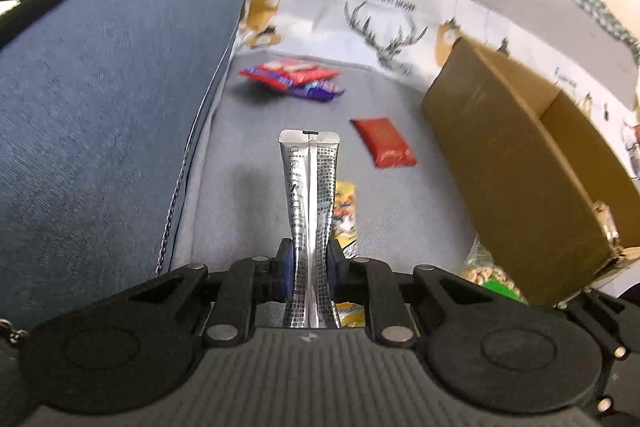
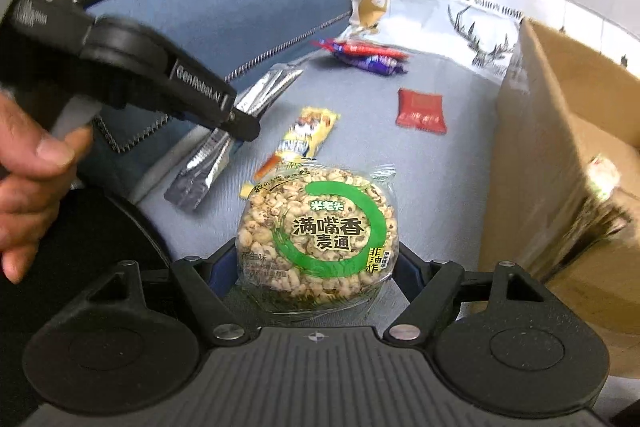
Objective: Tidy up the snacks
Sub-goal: 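Carry the peanut cake and silver pouch over the box with both tools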
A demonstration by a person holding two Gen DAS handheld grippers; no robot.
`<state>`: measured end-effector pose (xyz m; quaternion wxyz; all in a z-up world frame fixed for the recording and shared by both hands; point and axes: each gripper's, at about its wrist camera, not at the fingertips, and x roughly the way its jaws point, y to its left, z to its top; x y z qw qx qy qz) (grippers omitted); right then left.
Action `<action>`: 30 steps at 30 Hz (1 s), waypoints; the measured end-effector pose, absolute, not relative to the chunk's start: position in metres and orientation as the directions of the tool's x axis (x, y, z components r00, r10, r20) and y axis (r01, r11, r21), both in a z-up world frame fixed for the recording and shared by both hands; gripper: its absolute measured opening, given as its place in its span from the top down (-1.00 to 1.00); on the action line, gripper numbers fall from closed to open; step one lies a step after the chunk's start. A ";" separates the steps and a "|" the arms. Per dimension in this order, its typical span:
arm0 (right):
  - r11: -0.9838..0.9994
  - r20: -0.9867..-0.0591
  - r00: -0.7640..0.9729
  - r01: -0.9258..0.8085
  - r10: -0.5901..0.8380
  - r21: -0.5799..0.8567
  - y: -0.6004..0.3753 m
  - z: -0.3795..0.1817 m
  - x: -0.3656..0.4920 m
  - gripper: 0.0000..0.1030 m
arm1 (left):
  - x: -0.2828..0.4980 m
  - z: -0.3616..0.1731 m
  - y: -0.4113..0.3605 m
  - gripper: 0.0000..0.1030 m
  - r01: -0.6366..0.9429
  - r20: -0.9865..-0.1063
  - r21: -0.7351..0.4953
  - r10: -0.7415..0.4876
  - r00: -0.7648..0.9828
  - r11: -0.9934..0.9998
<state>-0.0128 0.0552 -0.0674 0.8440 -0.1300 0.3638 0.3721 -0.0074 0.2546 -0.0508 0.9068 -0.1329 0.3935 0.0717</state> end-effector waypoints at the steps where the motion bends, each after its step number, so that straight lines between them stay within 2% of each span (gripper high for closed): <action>1: 0.692 -0.705 0.468 -0.721 0.534 0.046 0.054 -0.063 -0.014 -0.53 | -0.008 -0.050 0.254 0.66 -0.229 -0.724 -0.186 0.024 0.689 0.955; 9: 0.724 -0.627 0.552 -0.689 0.550 0.029 0.031 -0.019 -0.020 -0.53 | -0.014 -0.046 0.252 0.65 -0.206 -0.690 -0.200 0.011 0.723 0.958; 17: 0.794 -0.499 0.672 -0.605 0.548 0.058 -0.025 0.035 0.002 -0.53 | -0.015 -0.046 0.249 0.65 -0.207 -0.690 -0.182 0.025 0.723 0.961; 26: 0.902 -0.398 0.819 -0.429 0.414 0.055 -0.131 0.072 0.065 -0.53 | -0.012 -0.047 0.245 0.65 -0.228 -0.699 -0.148 0.061 0.712 0.962; 30: 0.937 -0.378 0.857 -0.330 0.350 0.118 -0.180 0.069 0.090 -0.53 | -0.013 -0.044 0.239 0.65 -0.230 -0.686 -0.117 0.088 0.723 0.966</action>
